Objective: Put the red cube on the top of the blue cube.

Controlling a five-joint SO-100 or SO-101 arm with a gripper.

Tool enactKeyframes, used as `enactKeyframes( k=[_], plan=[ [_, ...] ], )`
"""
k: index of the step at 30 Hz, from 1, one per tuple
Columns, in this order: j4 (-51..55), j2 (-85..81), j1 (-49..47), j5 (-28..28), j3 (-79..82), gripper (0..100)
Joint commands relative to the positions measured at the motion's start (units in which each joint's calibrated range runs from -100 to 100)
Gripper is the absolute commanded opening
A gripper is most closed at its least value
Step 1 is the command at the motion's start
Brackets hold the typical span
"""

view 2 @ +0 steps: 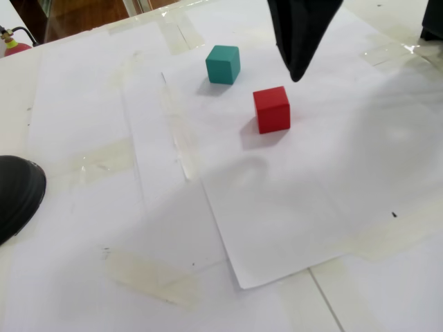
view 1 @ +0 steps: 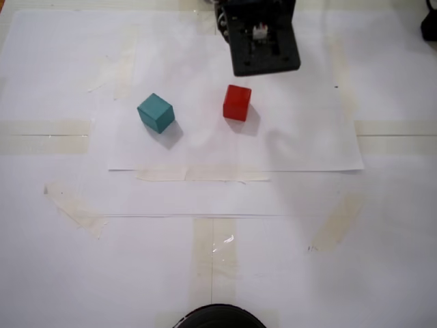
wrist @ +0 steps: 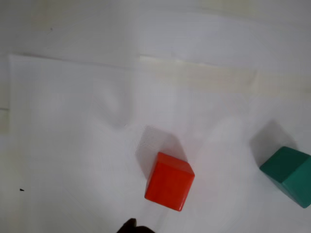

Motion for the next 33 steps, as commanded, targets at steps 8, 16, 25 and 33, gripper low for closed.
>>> enactKeyframes(
  k=[8,16,25,33],
  plan=[
    [0.67,3.74,3.23,0.15,-10.86,2],
    [-0.06,4.17,3.99,0.20,-9.68,4],
    [0.51,3.66,2.25,0.00,-7.04,25],
    [-5.20,2.80,0.20,-0.59,-2.60,30]
  ],
)
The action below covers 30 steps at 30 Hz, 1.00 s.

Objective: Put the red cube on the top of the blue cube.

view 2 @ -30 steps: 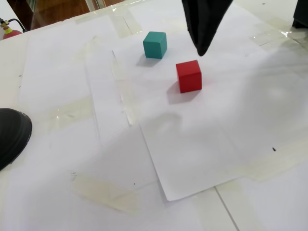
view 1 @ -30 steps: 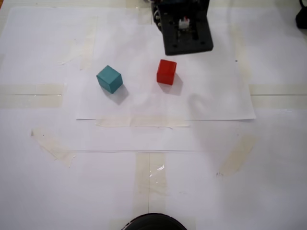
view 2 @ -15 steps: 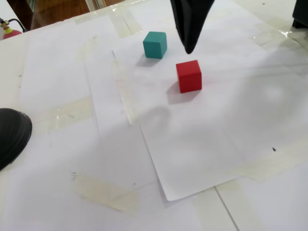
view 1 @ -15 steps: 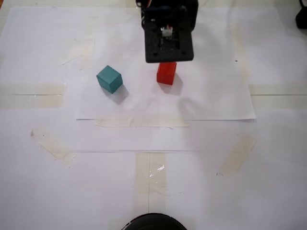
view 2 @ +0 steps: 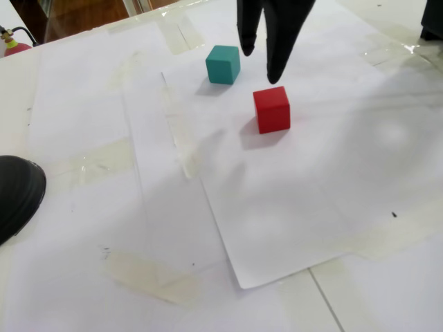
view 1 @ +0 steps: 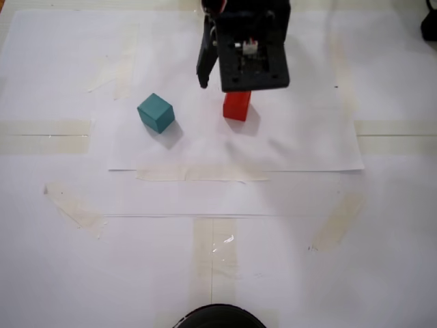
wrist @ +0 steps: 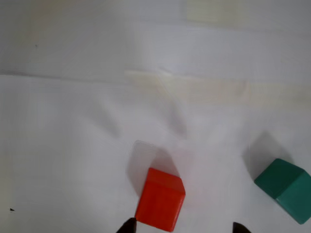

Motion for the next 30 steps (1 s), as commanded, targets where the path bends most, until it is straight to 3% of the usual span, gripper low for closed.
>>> enactKeyframes(
  k=[1,30],
  plan=[
    [-4.06,-1.80,-1.34,-0.63,2.20,30],
    [-13.85,2.06,-2.63,-5.23,11.28,31]
  ],
)
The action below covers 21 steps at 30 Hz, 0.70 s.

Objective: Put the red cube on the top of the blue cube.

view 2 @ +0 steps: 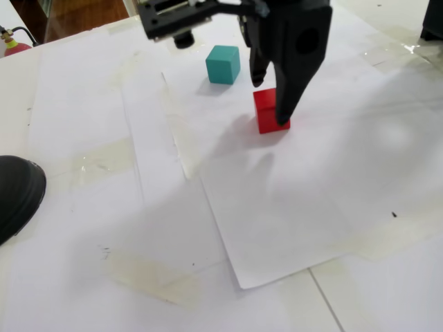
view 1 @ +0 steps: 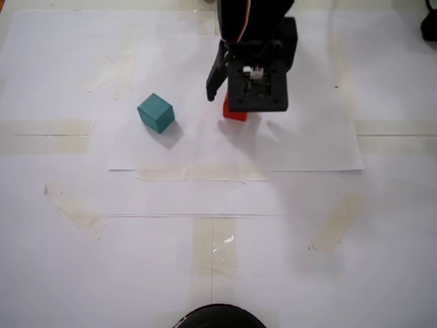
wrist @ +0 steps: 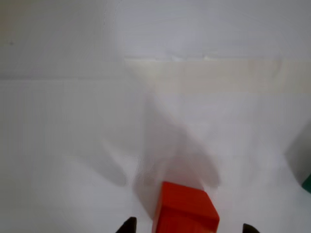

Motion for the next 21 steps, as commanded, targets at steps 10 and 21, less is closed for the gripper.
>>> enactKeyframes(
  k=[10,21],
  plan=[
    [-4.01,0.84,0.45,-0.34,2.52,31],
    [-5.15,1.27,0.60,-0.44,3.43,27]
  ],
)
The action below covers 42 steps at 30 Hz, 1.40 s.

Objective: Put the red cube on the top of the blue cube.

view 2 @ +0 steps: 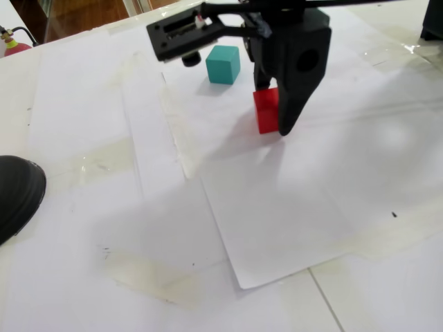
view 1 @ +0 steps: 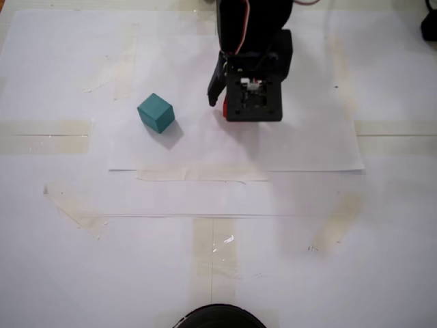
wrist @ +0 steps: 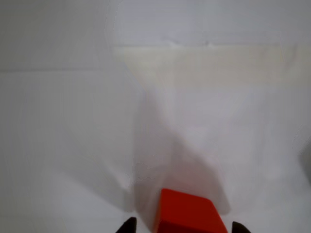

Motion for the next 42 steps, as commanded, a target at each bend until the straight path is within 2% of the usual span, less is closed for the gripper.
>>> enactKeyframes(
  k=[1,24,35,42],
  plan=[
    [-1.17,-0.30,0.60,-0.39,0.09,27],
    [-2.47,-0.72,1.96,0.78,1.54,13],
    [13.34,-5.96,8.02,5.47,-7.99,13],
    [17.83,-7.25,11.28,9.28,-13.71,13]
  ],
)
